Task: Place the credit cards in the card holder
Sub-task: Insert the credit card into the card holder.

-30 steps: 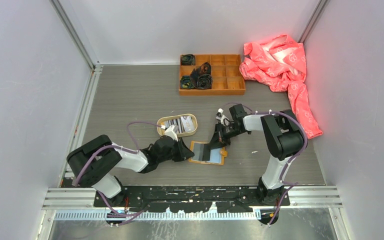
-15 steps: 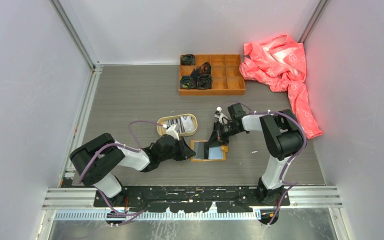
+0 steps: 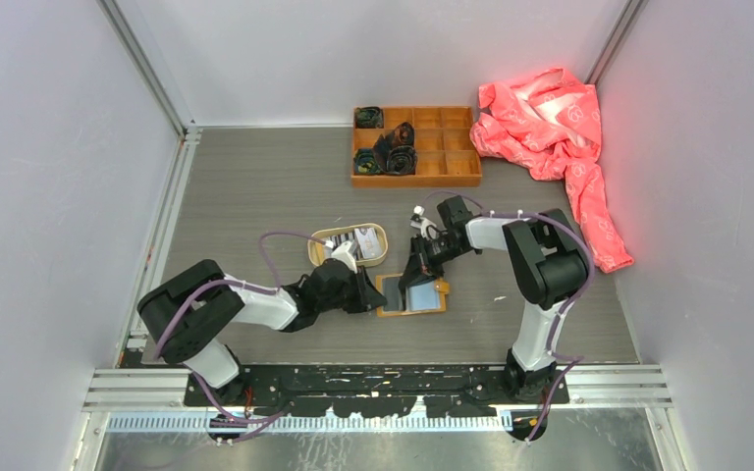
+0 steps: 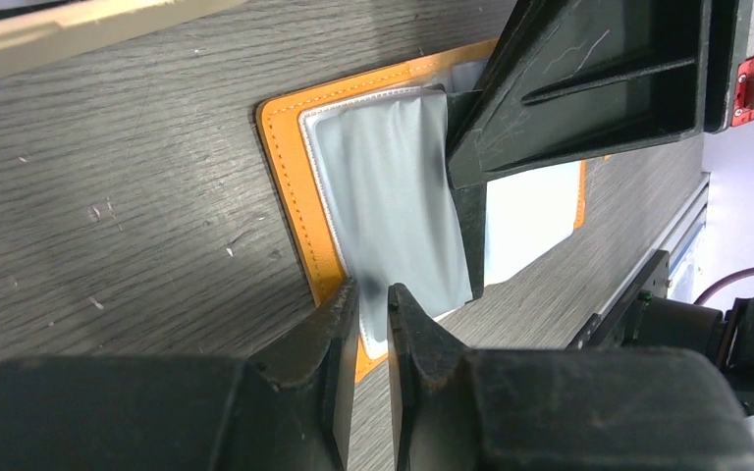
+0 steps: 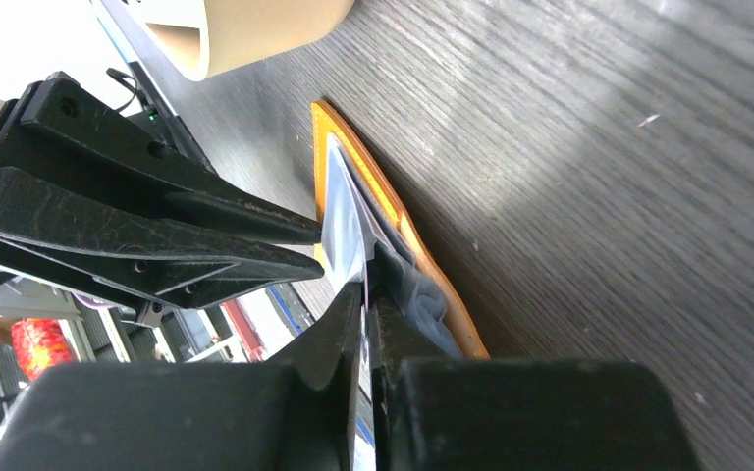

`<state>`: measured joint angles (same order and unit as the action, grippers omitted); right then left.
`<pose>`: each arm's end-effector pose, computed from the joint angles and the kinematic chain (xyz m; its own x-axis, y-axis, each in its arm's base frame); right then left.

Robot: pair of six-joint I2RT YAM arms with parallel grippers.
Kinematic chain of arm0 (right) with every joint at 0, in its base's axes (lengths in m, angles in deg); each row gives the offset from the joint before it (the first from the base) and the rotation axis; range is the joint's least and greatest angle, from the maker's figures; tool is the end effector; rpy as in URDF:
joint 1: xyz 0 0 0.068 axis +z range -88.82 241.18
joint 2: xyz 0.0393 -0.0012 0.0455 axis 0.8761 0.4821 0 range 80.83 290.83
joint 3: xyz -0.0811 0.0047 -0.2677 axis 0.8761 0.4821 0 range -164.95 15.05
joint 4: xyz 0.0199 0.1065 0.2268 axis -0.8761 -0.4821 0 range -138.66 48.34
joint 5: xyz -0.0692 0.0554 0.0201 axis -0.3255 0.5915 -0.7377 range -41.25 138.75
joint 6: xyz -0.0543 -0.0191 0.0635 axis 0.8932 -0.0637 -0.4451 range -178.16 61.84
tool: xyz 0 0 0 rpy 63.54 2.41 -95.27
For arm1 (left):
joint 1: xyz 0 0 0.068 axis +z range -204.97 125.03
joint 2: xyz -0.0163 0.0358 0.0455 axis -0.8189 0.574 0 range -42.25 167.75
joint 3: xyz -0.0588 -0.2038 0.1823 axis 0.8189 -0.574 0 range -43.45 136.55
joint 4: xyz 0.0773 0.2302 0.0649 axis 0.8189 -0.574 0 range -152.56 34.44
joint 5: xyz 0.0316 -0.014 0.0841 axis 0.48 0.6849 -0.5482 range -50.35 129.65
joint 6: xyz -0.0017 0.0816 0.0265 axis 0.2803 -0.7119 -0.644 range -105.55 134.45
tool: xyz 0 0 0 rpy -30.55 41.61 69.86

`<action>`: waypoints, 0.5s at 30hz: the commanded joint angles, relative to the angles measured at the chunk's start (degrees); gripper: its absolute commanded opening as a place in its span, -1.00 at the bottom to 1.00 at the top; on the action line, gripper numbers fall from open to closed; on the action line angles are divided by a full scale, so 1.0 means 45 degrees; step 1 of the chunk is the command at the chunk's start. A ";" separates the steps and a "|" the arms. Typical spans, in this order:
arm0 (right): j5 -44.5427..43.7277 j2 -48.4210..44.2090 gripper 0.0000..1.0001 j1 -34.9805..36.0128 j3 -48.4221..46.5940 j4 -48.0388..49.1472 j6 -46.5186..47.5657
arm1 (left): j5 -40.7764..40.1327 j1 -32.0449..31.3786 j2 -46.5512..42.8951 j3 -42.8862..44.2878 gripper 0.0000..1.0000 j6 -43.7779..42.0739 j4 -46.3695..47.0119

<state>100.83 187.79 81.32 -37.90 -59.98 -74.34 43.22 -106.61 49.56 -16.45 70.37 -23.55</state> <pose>0.2816 0.1667 0.1040 -0.9807 -0.1773 -0.0819 -0.1698 0.5663 0.8065 0.1875 -0.2446 0.1171 -0.8635 -0.2410 -0.4430 0.1782 0.6760 -0.7150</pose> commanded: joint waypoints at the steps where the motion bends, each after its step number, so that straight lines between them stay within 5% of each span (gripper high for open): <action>1: -0.0395 0.0225 -0.77 0.0290 -0.0511 -0.1083 0.0870 | -0.0211 0.0059 -0.0320 0.0127 -0.60 -0.0618 -0.1407; 15: -0.0930 -0.0445 -0.45 0.0293 -0.1027 -0.2191 0.1684 | -0.0650 -0.0561 -0.4538 -0.0376 -0.52 -0.1735 -0.2757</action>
<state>98.18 188.07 82.43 -40.74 -68.46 -68.37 41.58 -106.89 34.02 -19.14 66.13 -34.89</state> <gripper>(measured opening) 0.263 0.235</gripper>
